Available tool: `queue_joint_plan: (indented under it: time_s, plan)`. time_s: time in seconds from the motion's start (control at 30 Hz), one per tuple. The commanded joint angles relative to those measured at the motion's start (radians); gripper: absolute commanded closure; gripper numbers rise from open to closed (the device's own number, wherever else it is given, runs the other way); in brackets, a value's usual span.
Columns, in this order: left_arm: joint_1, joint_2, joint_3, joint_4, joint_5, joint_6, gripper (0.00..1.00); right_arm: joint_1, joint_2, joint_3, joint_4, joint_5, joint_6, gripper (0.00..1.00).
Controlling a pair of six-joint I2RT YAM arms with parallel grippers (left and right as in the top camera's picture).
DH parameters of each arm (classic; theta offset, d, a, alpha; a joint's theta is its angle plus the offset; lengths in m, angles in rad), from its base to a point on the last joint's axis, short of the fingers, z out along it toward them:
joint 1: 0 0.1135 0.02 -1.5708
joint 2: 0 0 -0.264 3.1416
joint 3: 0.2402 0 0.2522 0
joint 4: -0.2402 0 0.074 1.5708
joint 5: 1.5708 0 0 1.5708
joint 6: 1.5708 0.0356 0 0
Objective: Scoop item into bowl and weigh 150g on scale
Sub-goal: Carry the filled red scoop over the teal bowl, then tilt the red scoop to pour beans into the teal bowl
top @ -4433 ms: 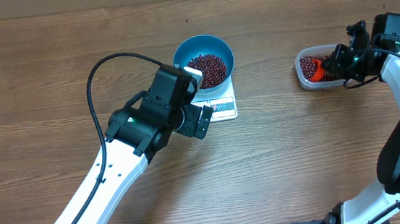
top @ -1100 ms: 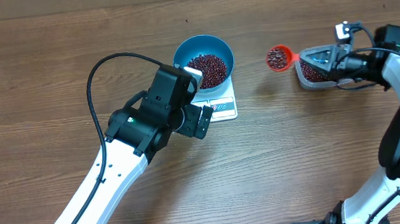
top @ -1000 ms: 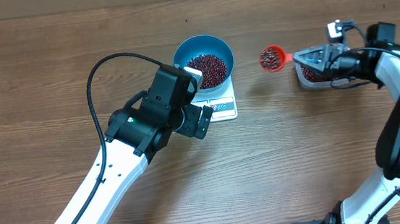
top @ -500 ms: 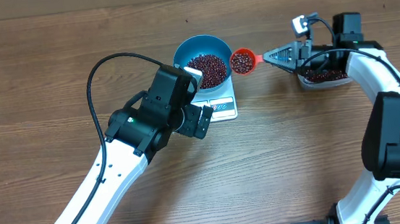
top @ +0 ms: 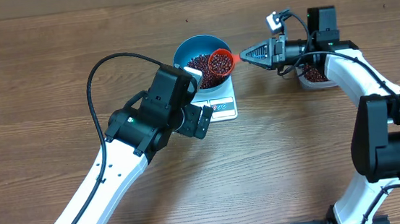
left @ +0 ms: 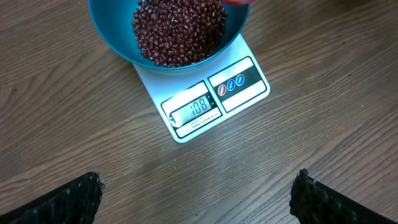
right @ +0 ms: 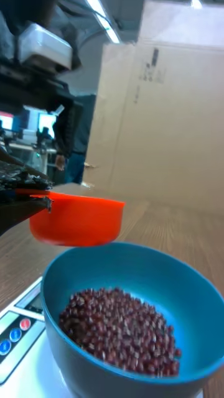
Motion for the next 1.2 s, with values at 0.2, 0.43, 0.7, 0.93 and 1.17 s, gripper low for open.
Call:
queue_joint_plan:
  time_s: [0.2, 0.43, 0.7, 0.93, 1.17]
  plan:
    - [-0.002, 0.008, 0.012, 0.0, 0.004, 0.022, 0.0, 0.079, -0.003, 0.006, 0.124, 0.249, 0.026, 0.96]
    - [-0.002, 0.008, 0.012, 0.0, 0.004, 0.022, 0.01, 0.106, -0.003, 0.006, 0.198, 0.44, -0.009, 0.96]
    - [-0.002, 0.008, 0.012, 0.0, 0.004, 0.022, 0.0, 0.108, -0.003, 0.006, 0.216, 0.446, -0.341, 0.96]
    - [-0.002, 0.008, 0.012, 0.0, 0.004, 0.022, 0.01, 0.108, -0.003, 0.006, 0.216, 0.418, -0.52, 0.96]
    - [-0.002, 0.008, 0.012, 0.0, 0.004, 0.022, 0.0, 0.108, -0.003, 0.006, 0.216, 0.284, -0.718, 0.96]
